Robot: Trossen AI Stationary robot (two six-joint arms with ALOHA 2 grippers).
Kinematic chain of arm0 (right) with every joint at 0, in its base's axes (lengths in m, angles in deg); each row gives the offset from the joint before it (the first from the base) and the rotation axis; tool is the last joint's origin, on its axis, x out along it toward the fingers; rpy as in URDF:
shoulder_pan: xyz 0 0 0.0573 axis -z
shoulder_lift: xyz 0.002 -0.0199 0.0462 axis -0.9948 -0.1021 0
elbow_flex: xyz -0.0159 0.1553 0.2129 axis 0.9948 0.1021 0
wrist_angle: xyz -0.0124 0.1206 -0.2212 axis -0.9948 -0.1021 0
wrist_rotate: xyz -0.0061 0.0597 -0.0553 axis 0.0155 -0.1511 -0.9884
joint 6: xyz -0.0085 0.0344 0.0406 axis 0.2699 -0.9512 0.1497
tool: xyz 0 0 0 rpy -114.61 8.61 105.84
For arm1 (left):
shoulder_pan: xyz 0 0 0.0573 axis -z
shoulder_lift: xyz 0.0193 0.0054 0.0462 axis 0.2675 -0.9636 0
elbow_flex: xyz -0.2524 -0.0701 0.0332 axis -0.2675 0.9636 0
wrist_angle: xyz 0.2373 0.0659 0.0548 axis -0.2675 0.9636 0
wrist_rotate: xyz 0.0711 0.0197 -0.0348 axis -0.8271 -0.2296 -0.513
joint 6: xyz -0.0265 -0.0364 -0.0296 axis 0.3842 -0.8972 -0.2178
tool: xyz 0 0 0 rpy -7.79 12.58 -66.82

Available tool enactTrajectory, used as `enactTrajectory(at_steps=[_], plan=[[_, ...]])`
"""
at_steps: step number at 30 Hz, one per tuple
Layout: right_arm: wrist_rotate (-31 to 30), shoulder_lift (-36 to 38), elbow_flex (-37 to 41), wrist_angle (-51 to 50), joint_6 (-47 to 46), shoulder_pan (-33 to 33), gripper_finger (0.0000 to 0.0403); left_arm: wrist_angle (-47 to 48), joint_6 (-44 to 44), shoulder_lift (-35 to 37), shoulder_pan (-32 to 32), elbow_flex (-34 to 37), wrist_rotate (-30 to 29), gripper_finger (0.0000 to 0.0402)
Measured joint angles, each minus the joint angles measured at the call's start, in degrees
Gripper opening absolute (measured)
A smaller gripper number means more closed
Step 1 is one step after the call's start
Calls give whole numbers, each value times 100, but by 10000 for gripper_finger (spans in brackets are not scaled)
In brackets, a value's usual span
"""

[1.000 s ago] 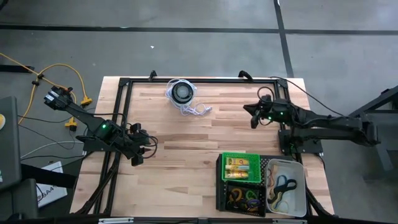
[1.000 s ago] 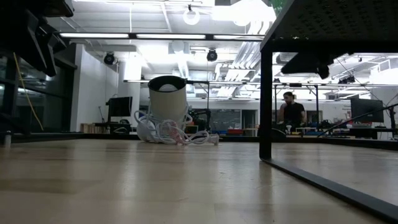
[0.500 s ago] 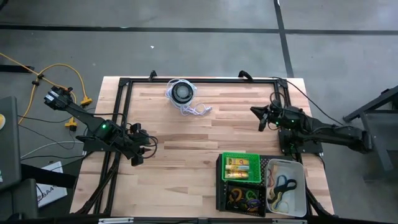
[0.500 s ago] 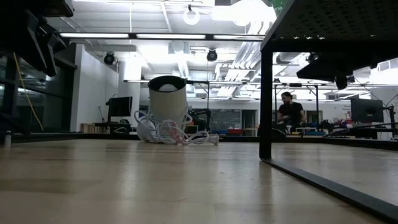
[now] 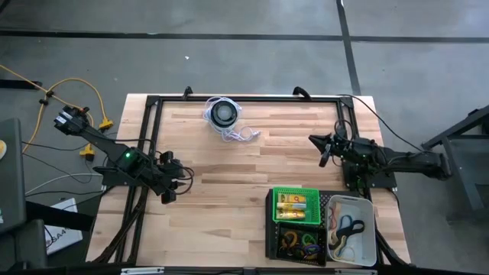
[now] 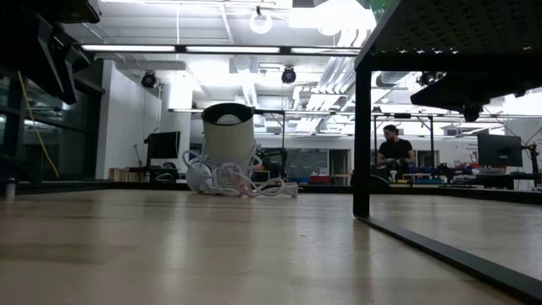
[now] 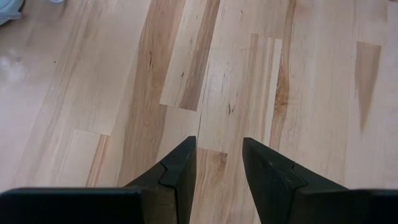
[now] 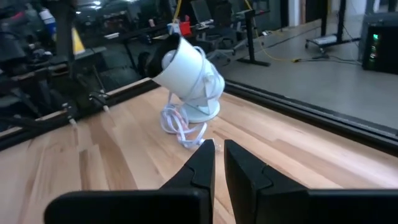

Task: Pick & Place Office Desk Supplies
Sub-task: Return to Home Position

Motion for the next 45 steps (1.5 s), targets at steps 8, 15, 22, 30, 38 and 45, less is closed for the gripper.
enactTrajectory(at_steps=[8, 15, 22, 30, 38, 45], plan=[[135, 566, 222, 114, 417, -329, 23, -7, -1, -1, -1, -1, 0, 125], [478, 941, 226, -26, 597, -391, 23, -7, 1, -1, 0, 1, 0, 125], [693, 942, 340, 214, 670, -391, 23, -9, -1, 0, -1, 0, -1, 125], [1153, 936, 537, 732, 737, -386, 23, -9, -1, -1, -1, 1, -1, 125], [1191, 936, 539, 690, 745, -386, 23, -9, 0, 0, 0, 1, 0, 125], [1161, 936, 541, 674, 801, -370, 23, -9, -1, -1, -1, 0, 0, 125]])
